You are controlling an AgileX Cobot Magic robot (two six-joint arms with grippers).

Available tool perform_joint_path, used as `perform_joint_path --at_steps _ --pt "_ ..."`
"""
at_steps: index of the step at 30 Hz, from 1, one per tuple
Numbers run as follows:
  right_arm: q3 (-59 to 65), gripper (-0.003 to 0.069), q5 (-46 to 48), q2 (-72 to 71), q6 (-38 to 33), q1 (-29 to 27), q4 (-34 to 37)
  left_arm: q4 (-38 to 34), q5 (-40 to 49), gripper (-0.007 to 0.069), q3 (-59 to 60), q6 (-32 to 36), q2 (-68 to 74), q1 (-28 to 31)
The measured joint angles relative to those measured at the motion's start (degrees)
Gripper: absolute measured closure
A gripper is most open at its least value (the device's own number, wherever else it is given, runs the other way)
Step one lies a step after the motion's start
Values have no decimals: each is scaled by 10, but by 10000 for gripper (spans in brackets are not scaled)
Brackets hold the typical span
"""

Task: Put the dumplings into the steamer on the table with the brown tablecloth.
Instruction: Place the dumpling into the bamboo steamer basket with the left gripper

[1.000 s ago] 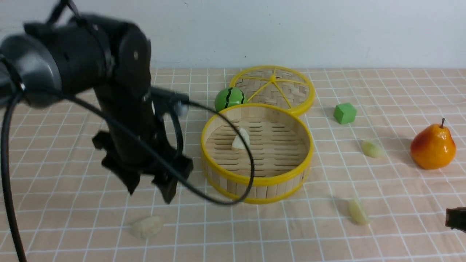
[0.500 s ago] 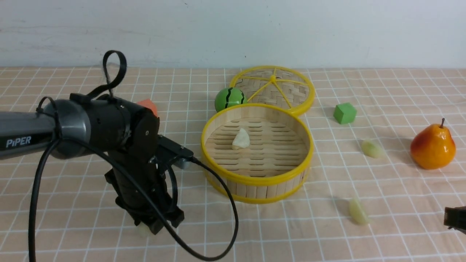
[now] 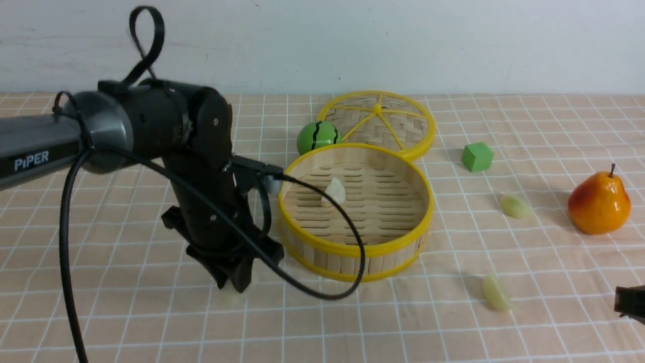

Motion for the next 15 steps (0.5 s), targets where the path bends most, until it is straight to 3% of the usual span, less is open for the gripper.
perform_joint_path --at_steps 6,10,15 --pt "0 609 0 0 0 0 -1 -37 -4 463 -75 0 -13 -1" --pt "0 606 -7 0 0 0 -2 -79 -78 463 -96 0 -13 -1" --pt "0 603 -13 0 0 0 -2 -187 -169 463 -101 25 17 -2"
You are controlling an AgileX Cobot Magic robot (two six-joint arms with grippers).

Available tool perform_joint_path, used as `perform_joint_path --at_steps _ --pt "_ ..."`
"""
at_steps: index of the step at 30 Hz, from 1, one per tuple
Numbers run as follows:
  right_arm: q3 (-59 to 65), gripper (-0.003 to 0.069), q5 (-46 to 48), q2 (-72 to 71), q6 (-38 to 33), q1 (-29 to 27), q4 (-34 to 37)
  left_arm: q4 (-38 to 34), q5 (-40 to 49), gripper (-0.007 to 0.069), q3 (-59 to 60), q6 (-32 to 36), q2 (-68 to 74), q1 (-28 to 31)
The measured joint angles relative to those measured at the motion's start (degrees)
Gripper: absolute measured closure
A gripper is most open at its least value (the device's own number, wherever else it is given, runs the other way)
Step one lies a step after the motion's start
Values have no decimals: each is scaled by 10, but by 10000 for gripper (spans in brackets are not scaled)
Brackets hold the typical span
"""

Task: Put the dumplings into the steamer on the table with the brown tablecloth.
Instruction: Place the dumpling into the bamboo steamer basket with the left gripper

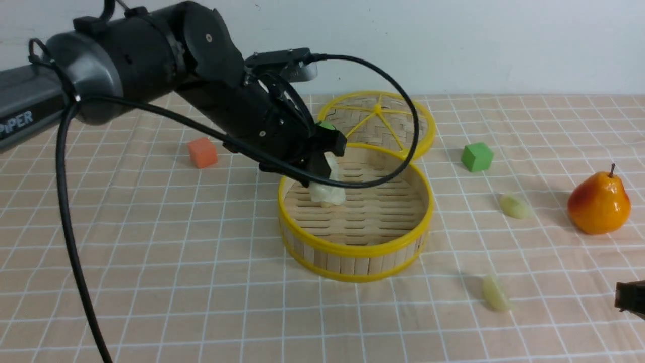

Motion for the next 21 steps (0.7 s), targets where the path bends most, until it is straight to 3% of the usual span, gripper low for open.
perform_joint_path --at_steps 7,16,21 --pt "0 597 0 0 0 0 0 -13 -14 457 0 47 80 -1" --pt "0 596 25 0 -21 0 3 -5 54 179 -44 40 83 -1" --pt "0 594 65 0 -92 2 56 31 182 194 -154 -9 61 -1"
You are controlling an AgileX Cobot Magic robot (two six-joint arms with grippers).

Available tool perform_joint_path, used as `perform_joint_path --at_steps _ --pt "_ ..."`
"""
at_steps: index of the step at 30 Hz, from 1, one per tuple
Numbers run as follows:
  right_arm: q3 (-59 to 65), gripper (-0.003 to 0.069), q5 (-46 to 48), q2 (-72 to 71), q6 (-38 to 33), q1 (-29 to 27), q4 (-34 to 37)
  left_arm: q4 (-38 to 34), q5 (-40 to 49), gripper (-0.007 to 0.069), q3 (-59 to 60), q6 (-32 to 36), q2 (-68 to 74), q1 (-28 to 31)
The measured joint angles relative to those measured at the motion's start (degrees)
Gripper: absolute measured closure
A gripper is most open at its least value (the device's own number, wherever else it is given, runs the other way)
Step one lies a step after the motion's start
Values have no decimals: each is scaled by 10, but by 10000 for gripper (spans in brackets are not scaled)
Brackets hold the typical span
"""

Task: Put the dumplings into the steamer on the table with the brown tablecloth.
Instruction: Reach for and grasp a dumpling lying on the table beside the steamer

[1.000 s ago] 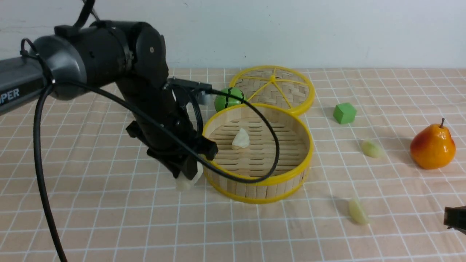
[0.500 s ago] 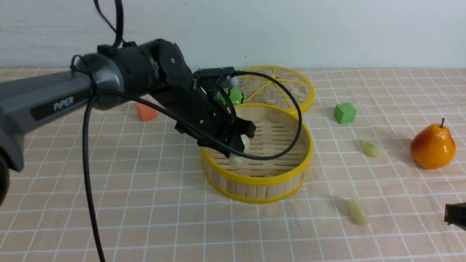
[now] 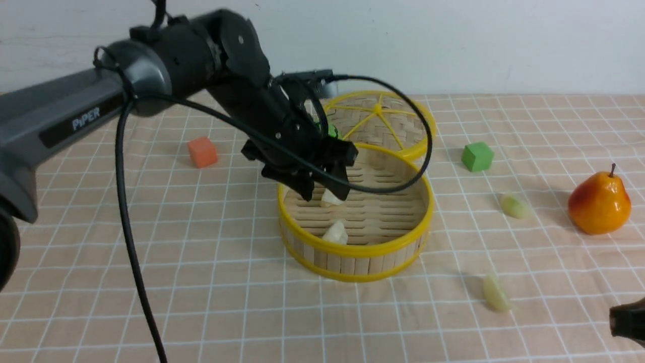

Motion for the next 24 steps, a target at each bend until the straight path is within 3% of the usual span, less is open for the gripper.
perform_joint_path --at_steps 5,11,15,16,19,24 --pt "0 586 7 4 -107 49 75 71 50 382 -56 -63 -91 0" --pt "-19 539 -1 66 -177 95 124 104 64 635 12 -68 -281 0" --pt "-70 473 1 129 -174 86 124 106 64 638 115 -43 -377 0" --pt "-118 412 1 170 -168 76 116 108 64 638 172 -21 -424 0" --pt "-179 340 1 233 -152 58 94 113 64 638 260 5 -479 0" --pt "-325 209 0 385 -79 14 34 161 64 638 427 24 -587 0"
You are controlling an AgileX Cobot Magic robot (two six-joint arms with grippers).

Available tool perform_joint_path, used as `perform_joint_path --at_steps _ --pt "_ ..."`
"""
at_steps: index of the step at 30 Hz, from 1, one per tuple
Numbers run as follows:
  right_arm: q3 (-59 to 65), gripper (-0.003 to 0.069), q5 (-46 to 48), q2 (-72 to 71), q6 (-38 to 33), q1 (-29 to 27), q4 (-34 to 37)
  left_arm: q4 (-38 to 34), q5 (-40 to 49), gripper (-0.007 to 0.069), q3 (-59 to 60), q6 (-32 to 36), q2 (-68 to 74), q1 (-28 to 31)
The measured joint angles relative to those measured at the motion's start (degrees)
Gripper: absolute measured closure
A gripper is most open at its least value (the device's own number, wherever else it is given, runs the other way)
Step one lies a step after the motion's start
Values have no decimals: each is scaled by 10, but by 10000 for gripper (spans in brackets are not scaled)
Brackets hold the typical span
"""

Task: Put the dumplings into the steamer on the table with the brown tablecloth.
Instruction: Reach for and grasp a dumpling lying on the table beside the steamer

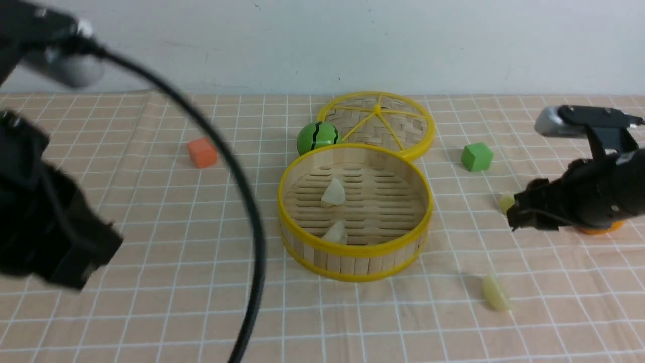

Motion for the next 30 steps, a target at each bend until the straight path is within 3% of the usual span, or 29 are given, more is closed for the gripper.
perform_joint_path --at_steps 8,13,17,21,26,30 --pt "-180 181 22 205 16 -13 -94 96 -71 638 209 -60 -148 0" --pt "-251 181 21 276 -12 -13 -161 147 -197 638 319 -105 -243 0" --pt "-263 185 23 291 -14 -13 -171 171 -290 638 380 -123 -316 0" --pt "-265 262 55 299 -14 -13 -159 188 -365 638 444 -129 -378 0" --pt "-268 526 93 300 -17 -13 -152 197 -403 638 486 -129 -438 0" --pt "-275 567 113 284 -17 -13 -129 198 -414 638 489 -129 -462 0"
